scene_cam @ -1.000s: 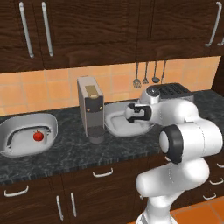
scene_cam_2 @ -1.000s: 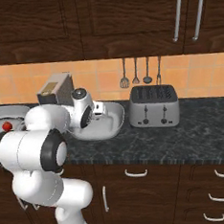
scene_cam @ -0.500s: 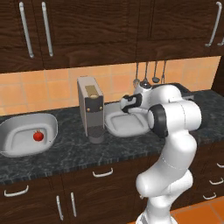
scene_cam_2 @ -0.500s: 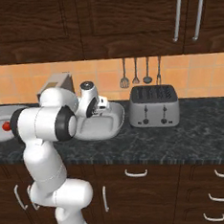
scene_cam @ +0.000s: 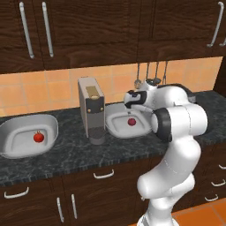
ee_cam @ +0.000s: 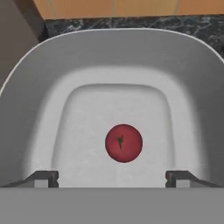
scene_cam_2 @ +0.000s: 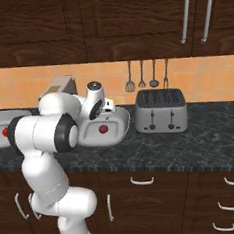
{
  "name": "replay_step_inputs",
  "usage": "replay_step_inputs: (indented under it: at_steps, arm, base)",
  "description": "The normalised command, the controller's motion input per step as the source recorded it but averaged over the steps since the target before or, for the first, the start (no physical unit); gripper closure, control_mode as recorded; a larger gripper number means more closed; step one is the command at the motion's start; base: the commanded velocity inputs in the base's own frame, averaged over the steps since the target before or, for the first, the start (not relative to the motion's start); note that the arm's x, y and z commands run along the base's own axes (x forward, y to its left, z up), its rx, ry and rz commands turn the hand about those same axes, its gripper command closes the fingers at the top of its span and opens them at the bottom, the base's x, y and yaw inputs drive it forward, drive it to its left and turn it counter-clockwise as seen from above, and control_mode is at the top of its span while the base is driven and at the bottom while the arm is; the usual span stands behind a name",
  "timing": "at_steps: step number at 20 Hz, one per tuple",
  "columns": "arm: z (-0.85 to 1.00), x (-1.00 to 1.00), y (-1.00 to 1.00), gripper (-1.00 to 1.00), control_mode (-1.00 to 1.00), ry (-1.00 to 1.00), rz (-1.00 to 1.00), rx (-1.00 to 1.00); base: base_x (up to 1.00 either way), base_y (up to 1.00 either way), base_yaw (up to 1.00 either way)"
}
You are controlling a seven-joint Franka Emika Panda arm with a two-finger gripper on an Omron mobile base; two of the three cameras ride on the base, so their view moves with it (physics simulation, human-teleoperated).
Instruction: Place one tomato and one fish in each tupperware on the nearby counter, to pack two identical lunches.
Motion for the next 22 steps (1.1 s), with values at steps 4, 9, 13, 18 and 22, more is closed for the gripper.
replay_step_inputs:
  at_steps: [4,9,13,18,22]
  arm:
    - [0.73,-0.93,0.03,-1.0,-1.0,0.0,0.04,-0.06]
    - [0.67,-1.0,0.03,-1.0,-1.0,0.0,0.03,-0.02]
    - [0.55,-1.0,0.0,-1.0,-1.0,0.0,0.04,0.0]
    - [0.42,-1.0,0.0,-1.0,-1.0,-0.03,0.02,0.0]
    - [0.71,-1.0,0.01,-1.0,-1.0,-0.01,0.11,0.0]
  base:
    - [0.0,0.0,0.0]
    - [0.0,0.0,0.0]
    - [0.0,0.0,0.0]
    - [0.0,0.0,0.0]
    - [0.0,0.0,0.0]
